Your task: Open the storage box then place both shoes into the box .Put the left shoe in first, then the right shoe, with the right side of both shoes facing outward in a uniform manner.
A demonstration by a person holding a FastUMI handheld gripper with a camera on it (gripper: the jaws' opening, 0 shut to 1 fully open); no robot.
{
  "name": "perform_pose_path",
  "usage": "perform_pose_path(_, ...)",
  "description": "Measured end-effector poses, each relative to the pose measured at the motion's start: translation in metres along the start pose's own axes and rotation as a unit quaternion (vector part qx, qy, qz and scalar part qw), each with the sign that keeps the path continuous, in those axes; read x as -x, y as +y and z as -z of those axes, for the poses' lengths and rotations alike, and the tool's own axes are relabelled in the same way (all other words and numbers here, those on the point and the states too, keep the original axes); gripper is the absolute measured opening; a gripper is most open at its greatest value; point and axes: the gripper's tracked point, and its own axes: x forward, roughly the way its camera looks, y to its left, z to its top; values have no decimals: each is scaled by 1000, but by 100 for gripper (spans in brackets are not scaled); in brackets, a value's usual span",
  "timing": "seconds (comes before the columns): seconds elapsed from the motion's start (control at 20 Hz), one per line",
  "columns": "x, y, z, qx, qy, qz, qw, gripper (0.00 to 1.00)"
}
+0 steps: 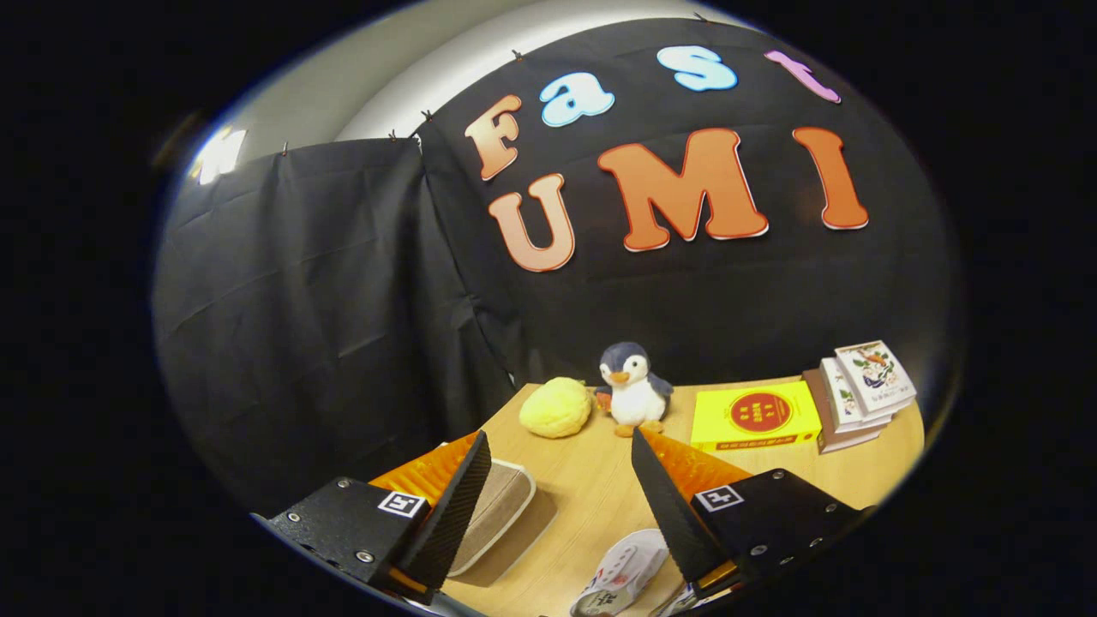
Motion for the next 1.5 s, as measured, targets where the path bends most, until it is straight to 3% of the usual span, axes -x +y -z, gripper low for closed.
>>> perform_pose_path(0.2,-15,16,49,-61,70,-26,995,98)
perform_pose_path(0.55,-25,37,110,-137,162,-62,975,98)
perform_pose_path(1.0,-35,75,175,-204,265,-120,935,98)
perform_pose_path(1.5,-60,103,220,-276,326,-155,891,98)
